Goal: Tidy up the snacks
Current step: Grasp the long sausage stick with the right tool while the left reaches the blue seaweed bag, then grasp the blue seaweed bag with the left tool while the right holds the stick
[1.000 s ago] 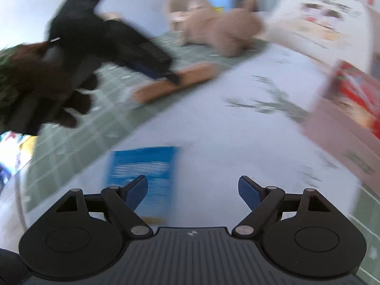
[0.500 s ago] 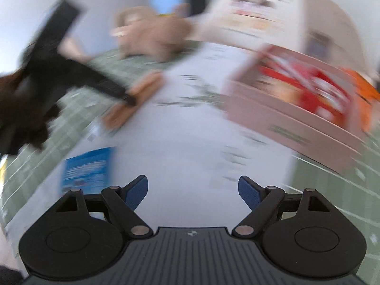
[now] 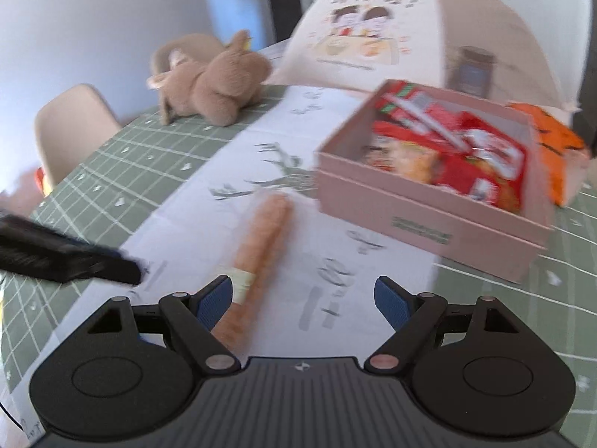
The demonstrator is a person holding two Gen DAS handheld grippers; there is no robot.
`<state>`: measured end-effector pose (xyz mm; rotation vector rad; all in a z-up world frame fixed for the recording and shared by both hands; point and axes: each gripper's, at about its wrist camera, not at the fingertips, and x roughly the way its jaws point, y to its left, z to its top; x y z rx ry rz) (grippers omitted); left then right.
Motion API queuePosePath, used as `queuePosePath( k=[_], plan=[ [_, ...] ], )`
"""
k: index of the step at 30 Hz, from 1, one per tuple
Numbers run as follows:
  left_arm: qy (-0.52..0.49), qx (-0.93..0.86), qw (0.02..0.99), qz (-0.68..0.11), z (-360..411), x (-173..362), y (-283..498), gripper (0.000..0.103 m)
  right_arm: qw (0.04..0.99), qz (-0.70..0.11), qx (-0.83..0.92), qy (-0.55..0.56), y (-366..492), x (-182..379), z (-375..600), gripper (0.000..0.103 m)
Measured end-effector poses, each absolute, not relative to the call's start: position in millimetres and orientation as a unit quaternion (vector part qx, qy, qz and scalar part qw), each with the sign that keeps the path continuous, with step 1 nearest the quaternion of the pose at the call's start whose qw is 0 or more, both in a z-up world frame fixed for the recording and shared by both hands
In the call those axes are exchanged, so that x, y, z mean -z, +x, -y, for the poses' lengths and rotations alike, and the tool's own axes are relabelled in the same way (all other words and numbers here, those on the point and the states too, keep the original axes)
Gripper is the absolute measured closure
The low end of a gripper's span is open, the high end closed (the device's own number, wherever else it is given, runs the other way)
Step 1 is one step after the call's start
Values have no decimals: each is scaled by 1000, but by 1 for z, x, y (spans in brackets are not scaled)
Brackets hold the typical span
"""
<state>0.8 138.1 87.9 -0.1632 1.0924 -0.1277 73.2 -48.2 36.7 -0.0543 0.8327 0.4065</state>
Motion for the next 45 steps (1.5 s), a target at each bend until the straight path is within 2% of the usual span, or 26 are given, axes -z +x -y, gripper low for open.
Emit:
queuePosePath(
  k=[3, 5, 7, 12, 14, 16, 19, 21, 22, 23, 24, 25, 27, 28, 32, 36, 45],
  plan=[
    [-46, 57, 837, -543, -137, -84, -31, 69, 885, -410, -217, -24, 83, -29, 27, 19],
    [-36, 65, 826, -558, -130, -75, -45, 69, 882, -414, -224, -30, 89, -22, 14, 25],
    [-22, 75, 819, -568, -117, -64, -51, 69, 878, -422, -217, -64, 90, -16, 0, 62],
    [6, 91, 832, -547, -83, -56, -43, 64, 872, -435, -211, -81, 77, -18, 14, 71],
    [6, 101, 834, -542, -72, -54, -36, 58, 876, -432, -197, -90, 67, -20, 32, 72],
    [17, 115, 836, -536, -57, -51, -30, 57, 879, -431, -175, -103, 54, -20, 53, 71],
    [24, 134, 840, -525, -37, -49, -23, 44, 883, -435, -138, -110, 36, -21, 87, 71],
    [22, 149, 839, -523, -28, -47, -17, 44, 886, -438, -113, -106, 26, -20, 110, 71],
    [21, 154, 835, -528, -24, -43, -14, 49, 887, -439, -104, -103, 22, -19, 119, 71],
    [23, 152, 834, -530, -21, -42, -15, 50, 887, -440, -96, -101, 19, -17, 127, 70],
    [30, 148, 836, -527, -21, -42, -17, 50, 891, -435, -91, -94, 15, -16, 135, 60],
    [36, 143, 840, -522, -21, -44, -19, 50, 894, -431, -81, -92, 14, -14, 140, 45],
    [41, 135, 848, -512, -27, -52, -28, 50, 901, -419, -59, -94, 10, -10, 147, 25],
    [42, 127, 850, -509, -31, -57, -32, 50, 905, -412, -54, -91, 9, -7, 149, 18],
    [57, 59, 857, -509, -60, -67, -45, 50, 917, -394, -45, -47, 8, 1, 160, 11],
    [55, 15, 840, -540, -78, -52, -46, 50, 928, -369, -37, -31, 5, 10, 162, 3],
    [7, 58, 853, -519, -57, -46, -17, 48, 932, -360, -34, -28, 8, 12, 160, 0]
  ],
)
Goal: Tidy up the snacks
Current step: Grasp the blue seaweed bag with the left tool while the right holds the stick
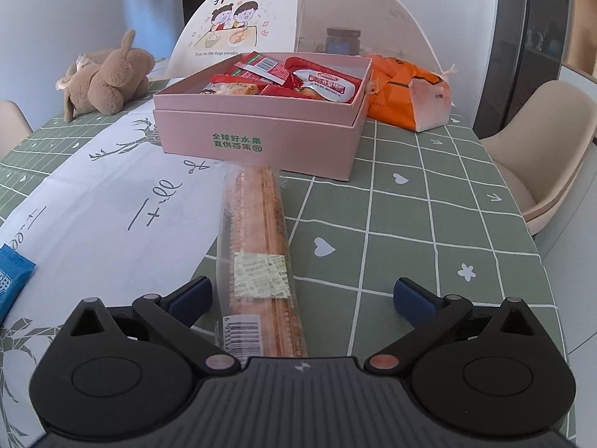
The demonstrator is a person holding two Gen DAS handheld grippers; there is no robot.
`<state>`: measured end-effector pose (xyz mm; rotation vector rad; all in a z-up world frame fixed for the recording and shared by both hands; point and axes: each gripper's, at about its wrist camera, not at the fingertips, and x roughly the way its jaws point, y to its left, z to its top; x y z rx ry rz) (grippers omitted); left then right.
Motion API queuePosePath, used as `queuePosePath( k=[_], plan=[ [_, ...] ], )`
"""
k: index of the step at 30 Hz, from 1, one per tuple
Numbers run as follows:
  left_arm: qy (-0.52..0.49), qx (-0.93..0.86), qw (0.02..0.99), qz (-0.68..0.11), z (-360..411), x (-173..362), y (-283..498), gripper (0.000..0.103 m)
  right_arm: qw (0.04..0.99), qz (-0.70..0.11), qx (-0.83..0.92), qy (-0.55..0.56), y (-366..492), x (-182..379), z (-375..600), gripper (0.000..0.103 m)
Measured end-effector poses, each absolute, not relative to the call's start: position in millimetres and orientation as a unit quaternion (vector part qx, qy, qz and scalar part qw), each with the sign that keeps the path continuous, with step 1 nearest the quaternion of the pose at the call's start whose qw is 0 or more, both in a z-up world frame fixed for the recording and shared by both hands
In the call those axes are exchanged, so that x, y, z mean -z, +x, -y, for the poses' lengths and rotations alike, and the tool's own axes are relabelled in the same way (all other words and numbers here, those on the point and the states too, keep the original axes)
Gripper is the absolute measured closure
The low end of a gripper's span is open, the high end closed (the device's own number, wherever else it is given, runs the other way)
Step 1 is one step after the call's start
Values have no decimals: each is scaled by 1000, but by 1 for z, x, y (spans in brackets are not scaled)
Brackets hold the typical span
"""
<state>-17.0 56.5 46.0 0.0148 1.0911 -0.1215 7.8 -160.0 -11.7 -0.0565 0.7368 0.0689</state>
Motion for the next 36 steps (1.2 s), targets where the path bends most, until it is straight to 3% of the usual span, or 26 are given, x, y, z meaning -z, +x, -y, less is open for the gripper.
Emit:
queuePosePath(
  k=[7, 20, 21, 23, 25, 27, 31, 36],
  plan=[
    [27, 98, 858, -503, -23, -46, -1, 46, 932, -359, -34, -27, 7, 12, 160, 0],
    [69, 73, 839, -535, -42, -51, -41, 46, 932, -359, -38, -28, 9, 12, 160, 0],
    [75, 74, 838, -536, -38, -47, -41, 42, 932, -359, -38, -28, 10, 12, 160, 0],
    [92, 80, 840, -528, -26, -41, -39, 18, 932, -359, -39, -28, 10, 12, 159, 0],
    [84, 93, 836, -534, -21, -37, -35, 7, 932, -359, -38, -28, 9, 12, 159, 0],
    [82, 96, 838, -530, -20, -39, -33, 9, 932, -359, -38, -28, 10, 13, 159, 0],
    [81, 62, 844, -526, -37, -43, -32, 25, 932, -359, -38, -28, 10, 13, 159, 0],
    [57, 21, 840, -539, -62, -37, -18, 24, 932, -359, -39, -28, 10, 13, 159, 0]
  ],
)
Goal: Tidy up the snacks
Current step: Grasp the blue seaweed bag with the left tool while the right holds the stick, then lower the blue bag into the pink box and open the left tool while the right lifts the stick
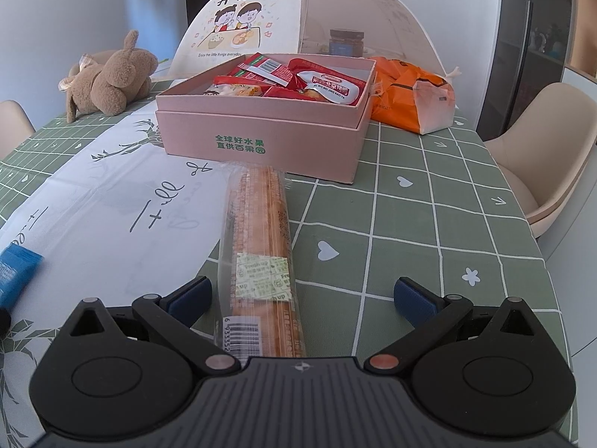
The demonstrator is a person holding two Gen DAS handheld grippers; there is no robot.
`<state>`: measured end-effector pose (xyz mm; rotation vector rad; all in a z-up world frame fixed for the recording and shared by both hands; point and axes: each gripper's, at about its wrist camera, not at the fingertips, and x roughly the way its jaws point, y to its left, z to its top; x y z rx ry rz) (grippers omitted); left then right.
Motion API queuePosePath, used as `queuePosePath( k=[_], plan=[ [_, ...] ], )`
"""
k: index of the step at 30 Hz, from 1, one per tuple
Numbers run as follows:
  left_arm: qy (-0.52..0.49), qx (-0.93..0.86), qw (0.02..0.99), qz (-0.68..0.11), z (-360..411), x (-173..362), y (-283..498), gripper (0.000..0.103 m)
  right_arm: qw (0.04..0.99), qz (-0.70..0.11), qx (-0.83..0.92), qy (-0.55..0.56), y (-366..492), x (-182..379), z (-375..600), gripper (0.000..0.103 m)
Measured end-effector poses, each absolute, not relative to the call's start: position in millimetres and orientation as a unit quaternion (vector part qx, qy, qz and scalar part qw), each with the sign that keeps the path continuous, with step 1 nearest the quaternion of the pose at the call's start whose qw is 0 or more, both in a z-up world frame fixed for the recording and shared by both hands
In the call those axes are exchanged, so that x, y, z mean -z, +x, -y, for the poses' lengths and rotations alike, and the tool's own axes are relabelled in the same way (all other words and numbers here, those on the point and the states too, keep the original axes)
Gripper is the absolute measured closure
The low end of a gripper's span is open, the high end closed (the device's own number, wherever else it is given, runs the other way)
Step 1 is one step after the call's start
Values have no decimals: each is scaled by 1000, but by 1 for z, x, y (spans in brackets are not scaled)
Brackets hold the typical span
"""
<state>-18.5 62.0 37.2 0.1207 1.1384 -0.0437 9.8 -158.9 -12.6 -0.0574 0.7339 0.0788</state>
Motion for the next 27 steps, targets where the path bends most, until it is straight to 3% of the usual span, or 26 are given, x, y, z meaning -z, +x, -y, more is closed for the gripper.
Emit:
queuePosePath(
  k=[13, 21, 27],
  plan=[
    [-53, 2, 836, -546, -108, -33, -13, 14, 931, -360, -46, -31, 11, 13, 160, 0],
    [-96, 97, 824, -550, -73, -35, -3, 12, 931, -360, -46, -31, 11, 13, 160, 0],
    [43, 144, 817, -556, -15, -31, -3, 7, 931, -360, -46, -31, 11, 13, 160, 0]
  ],
)
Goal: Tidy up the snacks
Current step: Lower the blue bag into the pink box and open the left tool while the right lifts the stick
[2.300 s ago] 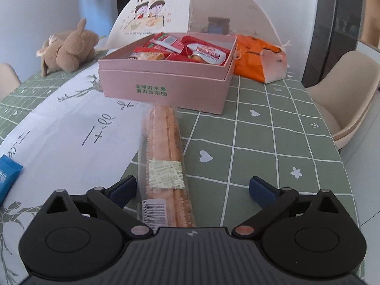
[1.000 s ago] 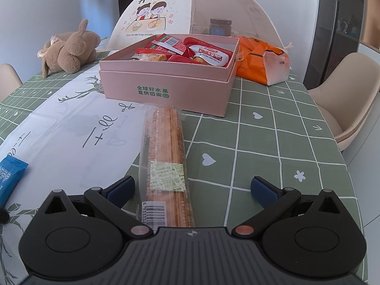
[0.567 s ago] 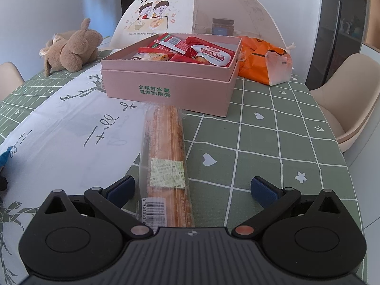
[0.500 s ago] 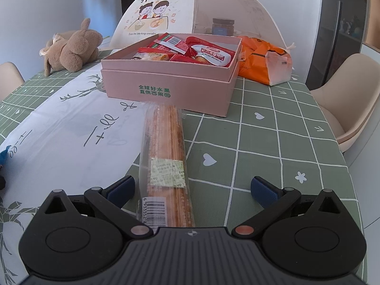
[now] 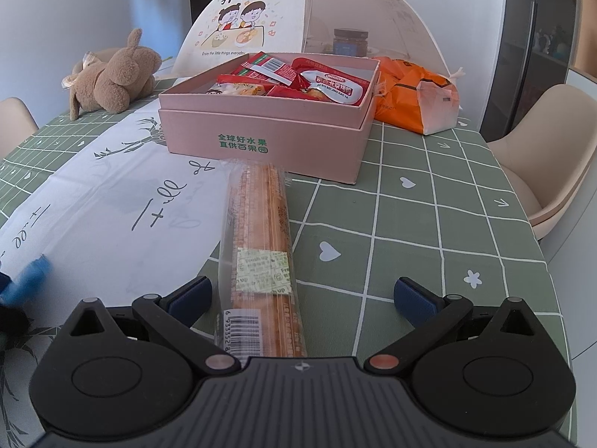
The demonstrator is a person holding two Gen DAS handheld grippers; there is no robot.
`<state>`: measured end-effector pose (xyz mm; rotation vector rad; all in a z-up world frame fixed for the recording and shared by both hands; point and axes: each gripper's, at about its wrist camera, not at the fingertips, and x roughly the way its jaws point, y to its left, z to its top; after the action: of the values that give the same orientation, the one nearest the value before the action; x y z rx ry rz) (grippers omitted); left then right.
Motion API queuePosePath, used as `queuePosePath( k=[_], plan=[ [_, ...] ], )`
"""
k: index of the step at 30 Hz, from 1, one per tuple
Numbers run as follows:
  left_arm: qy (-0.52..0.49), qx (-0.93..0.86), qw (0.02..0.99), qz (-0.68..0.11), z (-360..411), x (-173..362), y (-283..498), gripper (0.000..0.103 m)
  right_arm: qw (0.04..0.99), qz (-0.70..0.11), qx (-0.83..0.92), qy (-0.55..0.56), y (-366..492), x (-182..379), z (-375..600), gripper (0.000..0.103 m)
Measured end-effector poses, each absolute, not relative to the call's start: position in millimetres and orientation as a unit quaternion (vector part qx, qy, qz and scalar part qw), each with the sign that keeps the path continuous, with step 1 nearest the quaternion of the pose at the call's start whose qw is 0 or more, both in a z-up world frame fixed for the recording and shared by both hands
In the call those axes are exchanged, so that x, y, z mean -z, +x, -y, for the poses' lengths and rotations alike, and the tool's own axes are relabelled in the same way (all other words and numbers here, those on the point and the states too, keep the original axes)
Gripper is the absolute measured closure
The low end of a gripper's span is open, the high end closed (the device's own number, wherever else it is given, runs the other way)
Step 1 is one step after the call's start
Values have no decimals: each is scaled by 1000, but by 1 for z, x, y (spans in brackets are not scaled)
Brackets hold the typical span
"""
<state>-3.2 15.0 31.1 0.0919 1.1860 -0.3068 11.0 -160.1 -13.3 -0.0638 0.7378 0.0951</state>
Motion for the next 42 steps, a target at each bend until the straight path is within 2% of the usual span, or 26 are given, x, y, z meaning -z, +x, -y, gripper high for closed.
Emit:
queuePosePath(
  k=[4, 18, 20, 21, 22, 24, 30, 35, 36, 39, 42],
  plan=[
    [85, 143, 812, -559, -5, -29, -8, 7, 931, -360, -47, -31, 11, 13, 161, 0],
    [19, 157, 806, -571, -21, -35, -8, 7, 921, -377, -83, -47, 29, 11, 155, 0],
    [26, 155, 803, -575, -18, -35, -9, 8, 916, -390, -89, -43, 37, 6, 151, 8],
    [31, 155, 802, -576, -17, -35, -10, 9, 914, -392, -92, -45, 38, 2, 149, 24],
    [35, 152, 804, -573, -18, -36, -11, 13, 912, -396, -95, -49, 37, -2, 146, 50],
    [32, 144, 810, -568, -20, -37, -14, 14, 906, -407, -109, -43, 33, -10, 146, 71],
    [4, 132, 830, -541, -23, -45, -21, 20, 908, -403, -117, -11, 15, -36, 167, 75],
    [-28, 153, 867, -474, -23, -89, -4, 21, 925, -364, -110, 3, 12, -68, 187, 77],
    [-32, 161, 874, -457, -22, -102, 5, 21, 930, -350, -107, 5, 14, -78, 189, 79],
    [-33, 192, 892, -409, -13, -143, 45, 21, 947, -306, -99, 9, 25, -111, 194, 98],
    [-44, 219, 899, -378, -4, -173, 104, 20, 961, -262, -87, 1, 50, -141, 189, 98]
  ],
)
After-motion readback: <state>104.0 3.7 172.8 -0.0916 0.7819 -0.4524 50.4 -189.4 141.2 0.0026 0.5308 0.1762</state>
